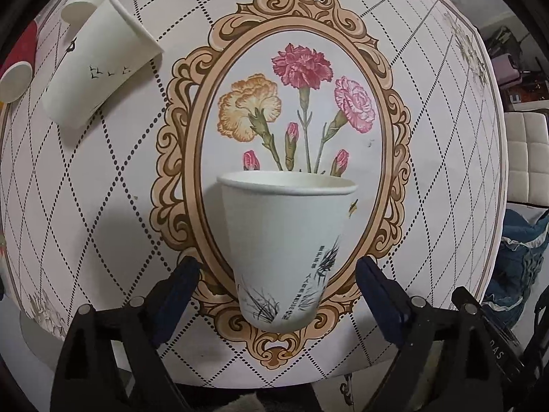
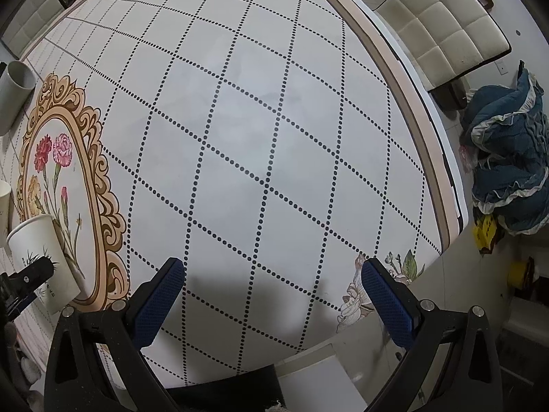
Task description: Flip cup upright
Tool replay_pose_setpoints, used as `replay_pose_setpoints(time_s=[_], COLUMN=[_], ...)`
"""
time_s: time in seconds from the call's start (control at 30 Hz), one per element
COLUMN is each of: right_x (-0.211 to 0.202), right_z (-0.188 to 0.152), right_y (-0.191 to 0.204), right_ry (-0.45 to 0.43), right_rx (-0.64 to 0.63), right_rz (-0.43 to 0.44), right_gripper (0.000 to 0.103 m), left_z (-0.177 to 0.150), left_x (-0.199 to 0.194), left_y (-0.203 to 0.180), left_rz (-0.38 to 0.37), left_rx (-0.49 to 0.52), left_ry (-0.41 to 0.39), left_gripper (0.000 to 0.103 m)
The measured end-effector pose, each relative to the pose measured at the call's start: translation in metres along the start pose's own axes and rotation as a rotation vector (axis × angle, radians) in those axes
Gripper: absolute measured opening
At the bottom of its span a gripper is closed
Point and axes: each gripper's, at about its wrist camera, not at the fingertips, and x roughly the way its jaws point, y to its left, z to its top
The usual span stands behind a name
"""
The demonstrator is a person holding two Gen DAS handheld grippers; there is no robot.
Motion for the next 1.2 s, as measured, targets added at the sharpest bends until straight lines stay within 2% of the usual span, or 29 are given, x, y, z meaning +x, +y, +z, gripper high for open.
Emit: replay_pose_setpoints(time_s=[0.07, 0.2, 0.37, 0.57, 0.67, 0.83, 0.97, 1.2], right_x=[0.000, -0.004, -0.014, -0.033, -0.050, -0.068, -0.072, -0.059], right_z=[-0.001, -0.001, 0.001, -0.002, -0.005, -0.012, -0.020, -0.035], right_y=[0.002, 0.001, 0.001, 0.014, 0.034, 0.080, 0.123, 0.179], right_ry=[-0.002, -0.005, -0.020, -0.054, -0.081, -0.109, -0.108, -0.086], right_rx=[-0.002, 0.003, 0.008, -0.016, -0.055, -0.140, -0.224, -0.331], right_rz=[-0.001, 0.000, 0.004, 0.023, 0.041, 0.071, 0.087, 0.085], right_gripper=[0.103, 0.103, 0.103, 0.103, 0.103, 0.103, 0.103, 0.103], left_z=[-0.001, -0.003, -0.008, -0.019, -0.028, -0.032, -0.038, -0.048], left_x=[-0.005, -0.019, -0.063, -0.107, -0.113, -0.103, -0.087, -0.065], left_y=[0.004, -0.001, -0.007, 0.027, 0.049, 0.084, 0.108, 0.133], left_rz=[0.000, 0.013, 0.172, 0.293, 0.362, 0.412, 0.402, 0.400], left_rx=[0.004, 0.035, 0.167, 0.180, 0.173, 0.119, 0.061, 0.020], left_ry=[-0.004, -0.037, -0.214, -0.407, -0.456, -0.418, -0.366, -0.318], left_gripper=[0.099, 0.099, 0.099, 0.102, 0.102, 0.102, 0.102, 0.102])
